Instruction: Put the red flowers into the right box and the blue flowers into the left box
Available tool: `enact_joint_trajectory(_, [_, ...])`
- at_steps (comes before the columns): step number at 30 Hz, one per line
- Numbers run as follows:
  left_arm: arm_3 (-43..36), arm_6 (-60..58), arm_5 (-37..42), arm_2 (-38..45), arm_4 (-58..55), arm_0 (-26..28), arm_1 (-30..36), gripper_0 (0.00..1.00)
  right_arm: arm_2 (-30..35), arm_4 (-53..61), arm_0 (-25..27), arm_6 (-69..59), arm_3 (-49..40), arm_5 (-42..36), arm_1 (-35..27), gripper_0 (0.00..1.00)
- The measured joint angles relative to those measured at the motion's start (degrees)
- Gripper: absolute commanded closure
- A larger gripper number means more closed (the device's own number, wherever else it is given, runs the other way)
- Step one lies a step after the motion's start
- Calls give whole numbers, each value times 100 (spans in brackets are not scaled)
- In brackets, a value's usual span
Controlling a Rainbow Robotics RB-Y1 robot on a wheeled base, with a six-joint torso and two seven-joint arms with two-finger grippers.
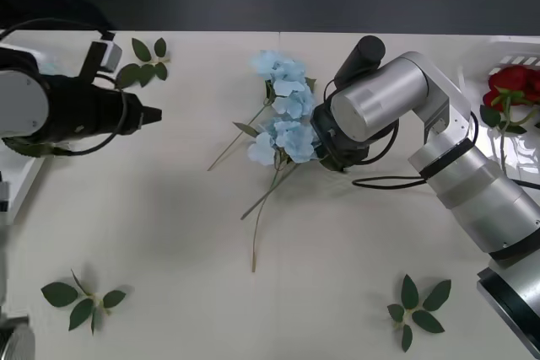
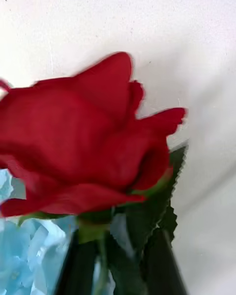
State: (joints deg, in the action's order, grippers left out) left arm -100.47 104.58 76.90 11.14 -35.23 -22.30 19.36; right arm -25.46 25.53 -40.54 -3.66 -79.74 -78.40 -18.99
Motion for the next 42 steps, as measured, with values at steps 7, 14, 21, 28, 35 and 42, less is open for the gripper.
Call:
enact_joint_trajectory(7, [12, -905, -23, -604, 1227, -496, -729, 0, 0, -3, 0, 0, 1, 122, 0, 100])
enact_joint_trajectory(14, [511, -1605, -523, -1396, 2010, -912, -1087, 0, 0, -4, 0, 1, 2, 123, -12, 100])
enact_joint_trajectory(21, [1538, -1796, -1338, -1866, 2336, -1395, -1331, 0, 236, -38, 0, 20, -185, 88, -195, 100])
enact_joint_trajectory(28, [2258, -1796, -1889, -2125, 2349, -1565, -1340, 0, 516, 334, 0, 132, -998, -468, -805, 100])
enact_joint_trajectory(35, [2906, -1796, -2388, -2394, 2415, -1565, -1340, 0, 512, 370, 0, 685, -1255, -668, -1122, 100])
enact_joint_trajectory(42, [3002, -1796, -2388, -2686, 2464, -1564, -1340, 0, 512, 356, 9, 1374, -1255, -1056, -1132, 100])
